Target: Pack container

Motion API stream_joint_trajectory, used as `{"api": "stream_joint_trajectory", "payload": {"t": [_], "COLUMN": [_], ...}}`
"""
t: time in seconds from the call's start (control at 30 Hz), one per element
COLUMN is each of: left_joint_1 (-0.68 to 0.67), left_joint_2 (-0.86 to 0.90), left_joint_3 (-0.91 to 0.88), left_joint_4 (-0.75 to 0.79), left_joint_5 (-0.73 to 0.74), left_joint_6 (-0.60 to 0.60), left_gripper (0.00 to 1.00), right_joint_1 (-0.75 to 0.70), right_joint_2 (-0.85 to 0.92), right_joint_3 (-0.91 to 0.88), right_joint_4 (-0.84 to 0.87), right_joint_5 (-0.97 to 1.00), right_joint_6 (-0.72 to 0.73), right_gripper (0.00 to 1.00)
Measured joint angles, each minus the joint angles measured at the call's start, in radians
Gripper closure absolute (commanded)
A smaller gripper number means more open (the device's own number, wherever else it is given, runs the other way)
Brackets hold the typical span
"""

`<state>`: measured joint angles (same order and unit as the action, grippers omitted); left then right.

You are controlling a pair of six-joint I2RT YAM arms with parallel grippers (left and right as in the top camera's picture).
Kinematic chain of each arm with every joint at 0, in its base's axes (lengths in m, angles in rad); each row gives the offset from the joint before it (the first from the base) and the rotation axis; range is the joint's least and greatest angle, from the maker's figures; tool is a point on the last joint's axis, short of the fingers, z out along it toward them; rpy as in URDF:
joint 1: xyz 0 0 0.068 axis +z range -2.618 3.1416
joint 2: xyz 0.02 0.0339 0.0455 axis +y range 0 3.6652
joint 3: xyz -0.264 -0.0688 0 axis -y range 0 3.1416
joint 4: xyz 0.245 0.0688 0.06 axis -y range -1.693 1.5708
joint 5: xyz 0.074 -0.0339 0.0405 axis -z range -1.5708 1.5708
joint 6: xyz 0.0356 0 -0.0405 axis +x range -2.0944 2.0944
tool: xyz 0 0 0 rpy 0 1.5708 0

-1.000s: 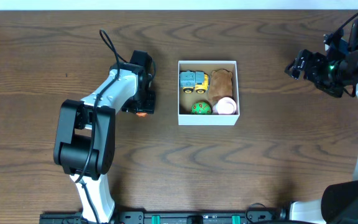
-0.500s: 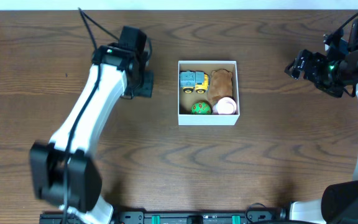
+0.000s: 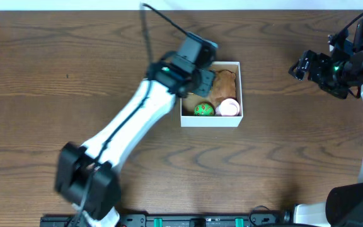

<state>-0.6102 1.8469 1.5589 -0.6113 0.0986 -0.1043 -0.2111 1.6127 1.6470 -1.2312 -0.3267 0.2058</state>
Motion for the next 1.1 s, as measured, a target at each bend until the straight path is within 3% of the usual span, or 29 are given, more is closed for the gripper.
{"api": "stream_joint_trajectory", "payload": {"t": [0.13, 0.2, 0.4, 0.57, 0.8, 1.1], "left_joint_1": [-0.009, -0.008, -0.007, -0.004, 0.06, 0.267], "left_joint_2": [0.112, 0.155, 0.168, 0.057, -0.289, -0.693], "left_joint_3": [0.0, -0.001, -0.001, -0.001, 0.0, 0.002], "left_joint_4": [0.041, 0.041, 0.031, -0.006, -0.122, -0.322], "left_joint_5": [0.0, 0.0, 0.0, 0.0, -0.064, -0.263], "left_joint_6": [0.0, -0.003, -0.002, -0.005, -0.026, -0.106], "left_gripper": [0.5, 0.27, 0.08, 0.01, 0.02, 0.02], "right_joint_1": [0.0, 0.0, 0.0, 0.0, 0.024, 0.133], "right_joint_2": [0.0, 0.0, 0.0, 0.0, -0.034, -0.336], "right_joint_3": [0.0, 0.0, 0.0, 0.0, -0.002, -0.005], "right_joint_4": [0.0, -0.001, 0.016, 0.05, 0.14, 0.209], "right_joint_5": [0.0, 0.0, 0.0, -0.008, -0.085, -0.129], "right_joint_6": [0.0, 0.0, -0.005, -0.036, -0.171, -0.313], "right_gripper": [0.01, 0.01, 0.01, 0.01, 0.01, 0.01]}}
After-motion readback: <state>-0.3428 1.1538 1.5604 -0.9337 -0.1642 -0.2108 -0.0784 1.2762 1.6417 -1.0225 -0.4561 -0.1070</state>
